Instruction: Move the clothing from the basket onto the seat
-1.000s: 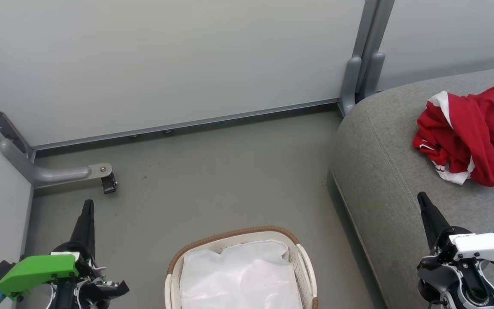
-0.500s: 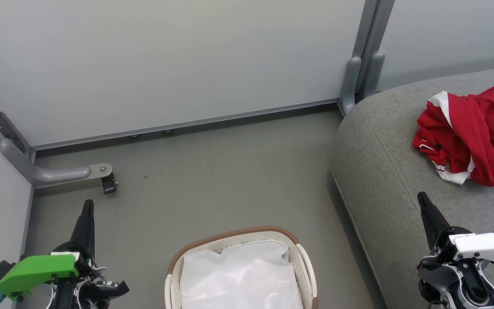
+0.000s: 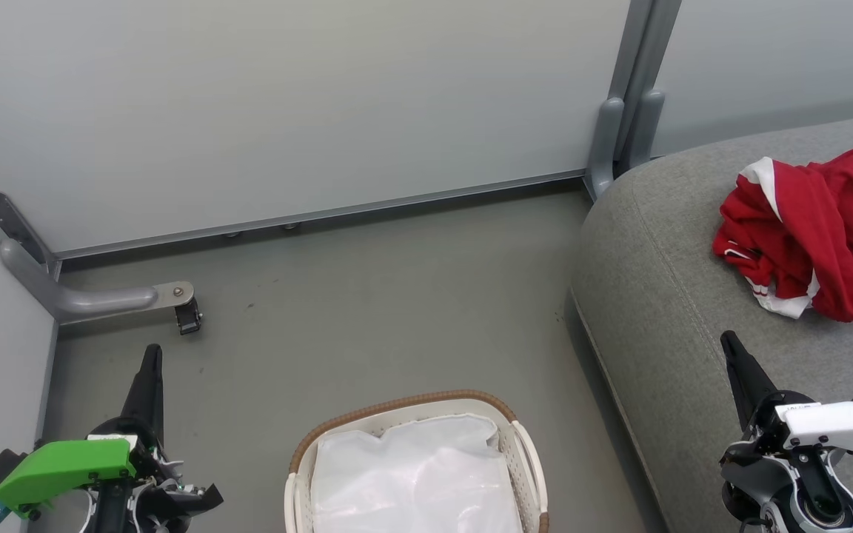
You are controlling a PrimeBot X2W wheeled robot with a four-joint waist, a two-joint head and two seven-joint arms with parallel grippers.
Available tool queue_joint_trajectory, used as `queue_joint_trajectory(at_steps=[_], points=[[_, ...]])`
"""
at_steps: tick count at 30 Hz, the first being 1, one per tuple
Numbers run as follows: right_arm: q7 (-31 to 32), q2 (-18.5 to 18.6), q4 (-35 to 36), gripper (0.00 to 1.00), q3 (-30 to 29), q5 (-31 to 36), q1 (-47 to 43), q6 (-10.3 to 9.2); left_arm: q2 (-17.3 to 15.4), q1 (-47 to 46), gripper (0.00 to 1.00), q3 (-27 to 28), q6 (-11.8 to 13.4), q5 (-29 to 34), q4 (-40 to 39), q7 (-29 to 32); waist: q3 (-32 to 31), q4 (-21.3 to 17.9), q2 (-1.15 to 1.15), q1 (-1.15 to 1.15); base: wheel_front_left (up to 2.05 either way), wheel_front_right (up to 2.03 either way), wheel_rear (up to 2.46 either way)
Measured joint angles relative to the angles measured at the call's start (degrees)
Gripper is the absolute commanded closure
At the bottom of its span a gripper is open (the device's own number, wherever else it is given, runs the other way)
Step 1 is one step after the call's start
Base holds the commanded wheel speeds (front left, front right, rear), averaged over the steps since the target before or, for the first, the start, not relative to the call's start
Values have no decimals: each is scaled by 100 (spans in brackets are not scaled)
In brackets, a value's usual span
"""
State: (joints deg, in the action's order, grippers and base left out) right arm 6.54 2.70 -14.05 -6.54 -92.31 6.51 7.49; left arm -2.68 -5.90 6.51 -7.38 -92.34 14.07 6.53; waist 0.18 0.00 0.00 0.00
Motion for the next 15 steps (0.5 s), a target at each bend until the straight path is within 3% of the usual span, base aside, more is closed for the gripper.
queue_joint_trajectory(at_steps=[15], points=[[0, 0, 0, 100, 0, 0, 0, 0, 0, 0, 100, 0, 0, 0, 0, 0, 0, 0, 0, 0, 0, 0, 0]])
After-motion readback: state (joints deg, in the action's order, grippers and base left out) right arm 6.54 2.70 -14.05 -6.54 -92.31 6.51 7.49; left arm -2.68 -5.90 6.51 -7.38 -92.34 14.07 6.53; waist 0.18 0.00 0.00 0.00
